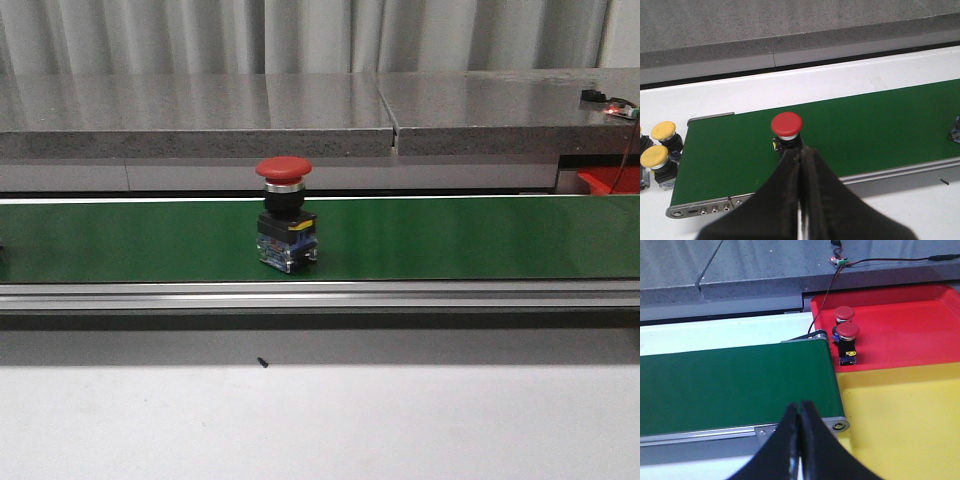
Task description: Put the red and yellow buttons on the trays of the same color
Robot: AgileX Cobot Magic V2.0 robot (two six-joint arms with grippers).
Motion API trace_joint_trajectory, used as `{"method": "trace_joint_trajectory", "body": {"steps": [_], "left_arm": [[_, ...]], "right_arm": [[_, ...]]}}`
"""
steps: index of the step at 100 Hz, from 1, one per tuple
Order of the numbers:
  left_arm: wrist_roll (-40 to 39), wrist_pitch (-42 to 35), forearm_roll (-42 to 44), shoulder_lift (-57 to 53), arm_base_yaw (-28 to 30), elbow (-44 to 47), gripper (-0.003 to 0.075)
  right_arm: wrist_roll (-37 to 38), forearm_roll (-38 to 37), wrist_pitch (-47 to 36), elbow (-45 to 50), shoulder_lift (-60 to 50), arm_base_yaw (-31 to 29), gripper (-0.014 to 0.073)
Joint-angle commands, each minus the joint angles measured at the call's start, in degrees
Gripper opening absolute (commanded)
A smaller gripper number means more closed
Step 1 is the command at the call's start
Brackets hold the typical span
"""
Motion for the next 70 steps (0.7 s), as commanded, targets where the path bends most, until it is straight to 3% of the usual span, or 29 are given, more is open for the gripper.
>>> {"method": "trace_joint_trajectory", "body": {"steps": [1, 33, 56, 70], "left_arm": [[-0.6, -3.7, -0.5, -2.5, -0.5, 0.1, -0.0019], [-0.6, -3.7, -0.5, -7.0, -0.5, 1.0, -0.0019], [-0.6, -3.7, -0.5, -7.0, -0.5, 1.0, -0.0019], [-0.6, -3.7, -0.5, -7.0, -0.5, 1.0, -0.0019]], "right_arm": [[0.0, 0.2, -4.5, -1.5, 0.5, 0.0, -0.0066], [0.0, 0.5, -3.6, -2.9, 1.2, 0.0, -0.0066], [-4.1, 0.5, -1.8, -11.2, 9.8, 0.3, -0.0066], [-4.4, 0.5, 0.5, -17.7, 16.6, 3.5, -0.0066]]}}
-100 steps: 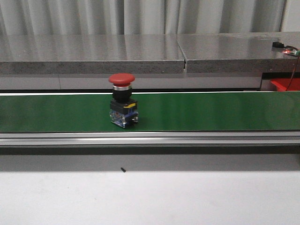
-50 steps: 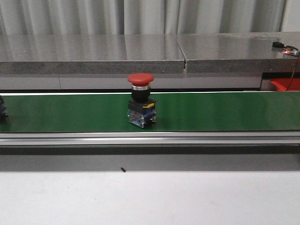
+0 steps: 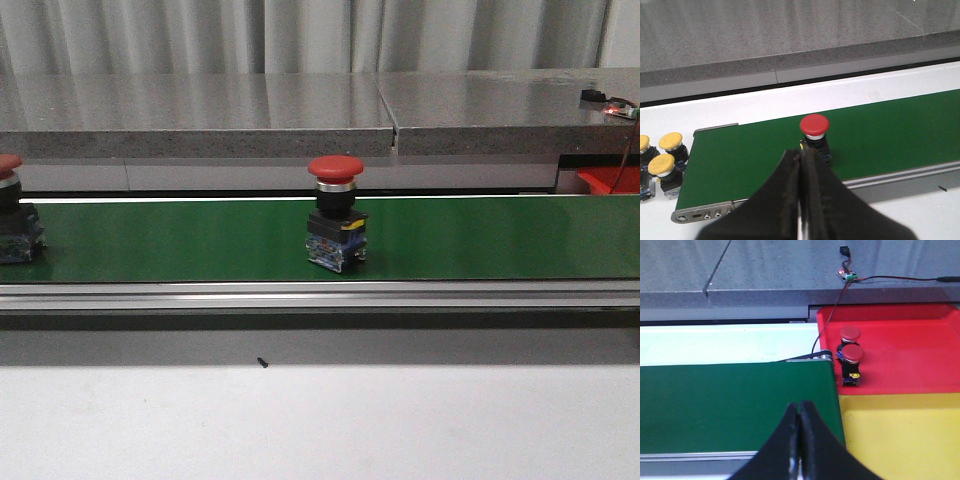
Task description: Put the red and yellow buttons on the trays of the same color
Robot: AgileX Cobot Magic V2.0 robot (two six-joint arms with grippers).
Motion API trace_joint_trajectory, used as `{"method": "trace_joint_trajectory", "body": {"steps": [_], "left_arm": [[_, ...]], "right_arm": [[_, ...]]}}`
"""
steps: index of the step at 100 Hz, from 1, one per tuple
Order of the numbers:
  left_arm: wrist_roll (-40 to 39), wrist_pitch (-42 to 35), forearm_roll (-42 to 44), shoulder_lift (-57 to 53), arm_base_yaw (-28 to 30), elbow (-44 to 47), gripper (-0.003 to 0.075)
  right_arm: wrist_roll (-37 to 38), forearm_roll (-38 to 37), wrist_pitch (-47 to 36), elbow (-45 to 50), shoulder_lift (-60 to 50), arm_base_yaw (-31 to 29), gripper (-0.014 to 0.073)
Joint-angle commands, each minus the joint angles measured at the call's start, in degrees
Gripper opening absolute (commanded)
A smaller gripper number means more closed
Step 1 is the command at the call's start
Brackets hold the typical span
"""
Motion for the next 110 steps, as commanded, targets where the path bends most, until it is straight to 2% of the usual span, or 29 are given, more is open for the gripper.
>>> {"method": "trace_joint_trajectory", "body": {"steps": [1, 30, 39, 44, 51, 66, 75, 94, 110], "left_arm": [[-0.6, -4.0, -0.7, 0.5, -0.5, -1.5, -0.0019], [-0.6, -4.0, -0.7, 0.5, -0.5, -1.5, -0.0019], [-0.6, -4.0, -0.7, 0.5, -0.5, -1.5, -0.0019], [-0.6, -4.0, -0.7, 0.5, -0.5, -1.5, -0.0019], [-0.6, -4.0, -0.7, 0.5, -0.5, -1.5, -0.0019], [-0.6, -4.0, -0.7, 0.5, -0.5, -1.5, -0.0019], [-0.6, -4.0, -0.7, 0.5, -0.5, -1.5, -0.0019], [-0.6, -4.0, -0.7, 0.5, -0.5, -1.5, -0.0019], [-0.6, -4.0, -0.7, 0.5, -0.5, -1.5, -0.0019]], "right_arm": [[-0.9, 0.3, -2.3, -5.6, 4.2, 2.2, -0.0066], [-0.9, 0.3, 7.9, -18.6, 20.9, 14.0, -0.0064], [-0.9, 0.3, 8.3, -21.4, 25.2, 16.9, -0.0027], [-0.9, 0.3, 8.6, -22.7, 27.6, 18.3, 0.002], [-0.9, 0.3, 9.0, -24.3, 30.6, 20.0, 0.0131], [-0.9, 0.3, 11.1, -27.1, 36.6, 22.7, 0.0461], [-1.4, 0.3, 12.5, -28.9, 40.3, 23.8, 0.0555], [-5.2, 0.4, 17.1, -33.2, 47.5, 25.2, 0.0561], [-12.4, 2.5, 20.1, -36.2, 51.9, 25.7, 0.0561]]}}
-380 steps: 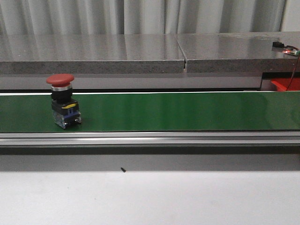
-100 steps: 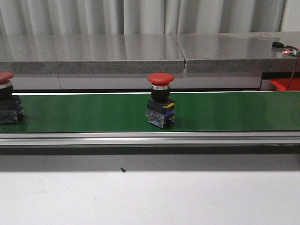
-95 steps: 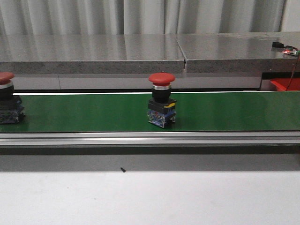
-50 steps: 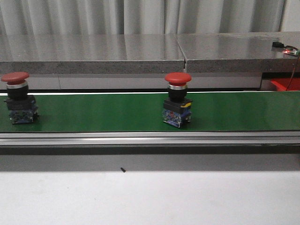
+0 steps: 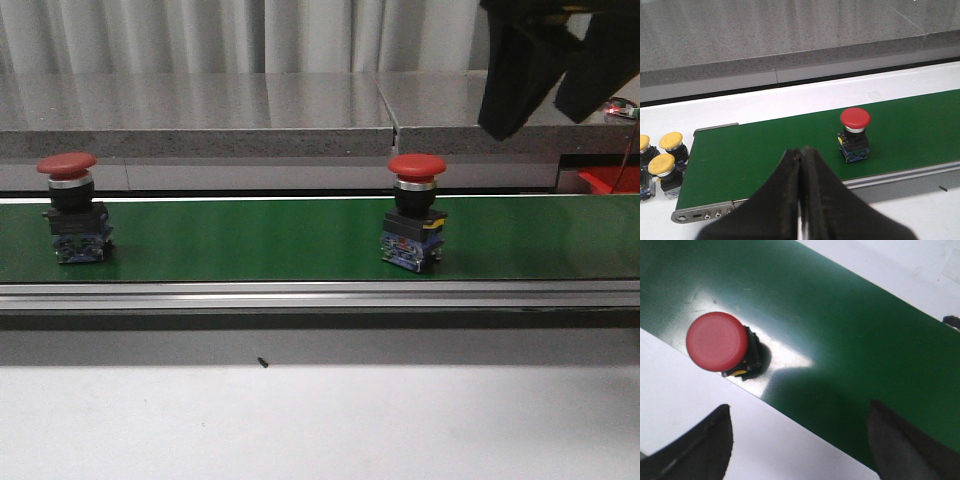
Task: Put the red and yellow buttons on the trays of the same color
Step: 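Lower the right gripper onto the leading red button and grasp it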
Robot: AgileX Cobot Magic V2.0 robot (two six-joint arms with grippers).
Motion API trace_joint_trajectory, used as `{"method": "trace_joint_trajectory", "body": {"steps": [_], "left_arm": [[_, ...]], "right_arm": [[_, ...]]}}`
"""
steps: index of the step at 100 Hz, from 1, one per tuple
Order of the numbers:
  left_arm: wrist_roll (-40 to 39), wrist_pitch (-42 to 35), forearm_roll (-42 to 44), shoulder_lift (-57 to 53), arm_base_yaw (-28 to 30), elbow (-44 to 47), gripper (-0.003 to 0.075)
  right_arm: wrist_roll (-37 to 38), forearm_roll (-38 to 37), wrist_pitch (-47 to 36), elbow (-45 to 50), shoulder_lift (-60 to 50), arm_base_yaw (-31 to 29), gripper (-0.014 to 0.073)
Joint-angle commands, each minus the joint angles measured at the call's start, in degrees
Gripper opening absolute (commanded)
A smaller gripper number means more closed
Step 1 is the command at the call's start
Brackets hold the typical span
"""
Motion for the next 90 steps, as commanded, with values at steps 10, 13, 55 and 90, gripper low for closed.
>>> {"method": "trace_joint_trajectory", "body": {"steps": [10, 13, 55, 90], "left_arm": [[-0.6, -4.0, -0.7, 0.5, -0.5, -1.5, -0.0019], [-0.6, -4.0, -0.7, 0.5, -0.5, -1.5, -0.0019], [-0.6, -4.0, -0.7, 0.5, -0.5, -1.5, -0.0019], [-0.6, -4.0, -0.7, 0.5, -0.5, -1.5, -0.0019]], "right_arm": [[-9.8, 5.4, 0.5, -4.0, 2.2, 0.2, 0.0561], [-11.2, 6.7, 0.4, -4.0, 2.7, 0.2, 0.0561], [-15.9, 9.9, -6.2, -4.0, 7.5, 0.2, 0.0387], [-15.9, 10.0, -6.5, -4.0, 5.8, -0.8, 0.0001]]}}
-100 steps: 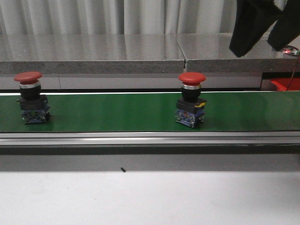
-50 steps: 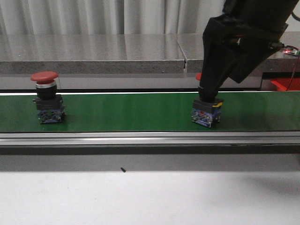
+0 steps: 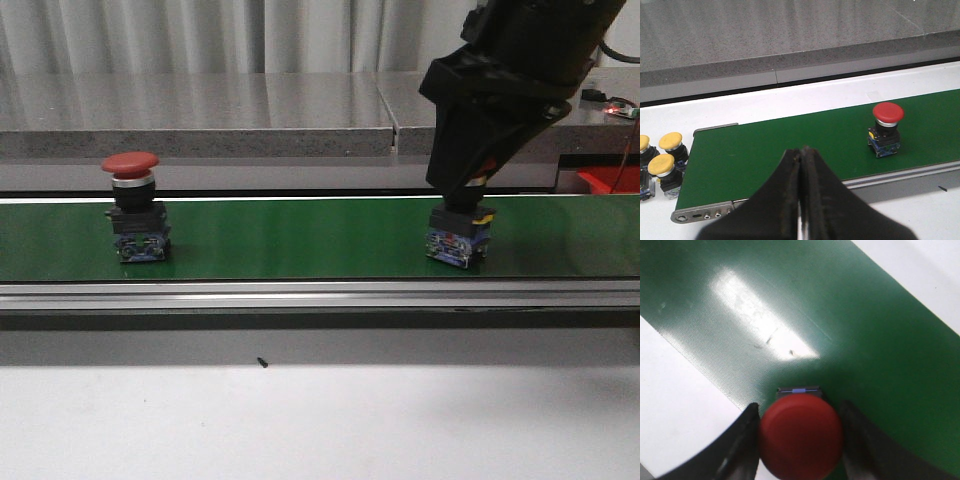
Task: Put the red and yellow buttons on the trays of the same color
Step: 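Lower the right gripper onto the leading red button and grasp it, then lift the red button into the red tray and open the right gripper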
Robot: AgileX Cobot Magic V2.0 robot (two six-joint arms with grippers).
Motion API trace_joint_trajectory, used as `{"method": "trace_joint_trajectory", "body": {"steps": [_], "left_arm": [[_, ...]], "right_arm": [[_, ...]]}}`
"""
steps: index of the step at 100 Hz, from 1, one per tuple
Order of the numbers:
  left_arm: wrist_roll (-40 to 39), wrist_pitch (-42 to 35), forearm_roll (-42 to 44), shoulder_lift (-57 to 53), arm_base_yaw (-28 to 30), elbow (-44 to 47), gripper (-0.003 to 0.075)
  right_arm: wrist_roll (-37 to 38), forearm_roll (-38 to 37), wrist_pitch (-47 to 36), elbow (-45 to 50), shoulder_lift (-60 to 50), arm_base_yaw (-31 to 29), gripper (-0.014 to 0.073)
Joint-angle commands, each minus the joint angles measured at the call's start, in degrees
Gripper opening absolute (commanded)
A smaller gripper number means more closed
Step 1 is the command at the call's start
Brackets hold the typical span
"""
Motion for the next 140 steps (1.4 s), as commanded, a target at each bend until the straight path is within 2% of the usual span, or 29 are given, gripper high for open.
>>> {"method": "trace_joint_trajectory", "body": {"steps": [1, 20, 54, 74, 94, 108, 117, 140], "left_arm": [[-0.6, -4.0, -0.7, 0.5, -0.5, -1.5, -0.0019], [-0.6, -4.0, -0.7, 0.5, -0.5, -1.5, -0.0019], [-0.6, -4.0, -0.7, 0.5, -0.5, -1.5, -0.0019], [-0.6, -4.0, -0.7, 0.5, -0.5, -1.5, -0.0019], [-0.6, -4.0, -0.7, 0.5, -0.5, -1.5, -0.0019], [-0.6, -4.0, -0.7, 0.5, -0.5, -1.5, -0.0019], [-0.6, -4.0, -0.7, 0.5, -0.5, -1.5, -0.0019], [-0.6, -4.0, -0.7, 0.5, -0.5, -1.5, -0.0019]], "right_arm": [[-0.6, 1.1, -2.4, -2.0, -4.2, -1.0, 0.0001], [-0.6, 1.0, -2.4, -2.0, -8.8, -7.4, 0.0001], [-0.6, 0.9, -5.7, -2.0, -11.4, -27.7, 0.0001], [-0.6, 1.1, -7.1, -2.0, -11.3, -35.9, 0.0], [-0.6, 1.1, -10.7, -2.1, -10.0, -41.1, -0.0008], [-0.6, 1.1, -9.9, -4.1, -7.1, -43.5, -0.0019], [-0.4, 1.1, -8.8, -6.4, -5.2, -44.4, -0.0074], [0.5, 1.2, -8.4, -12.7, 0.6, -44.7, -0.0065]]}}
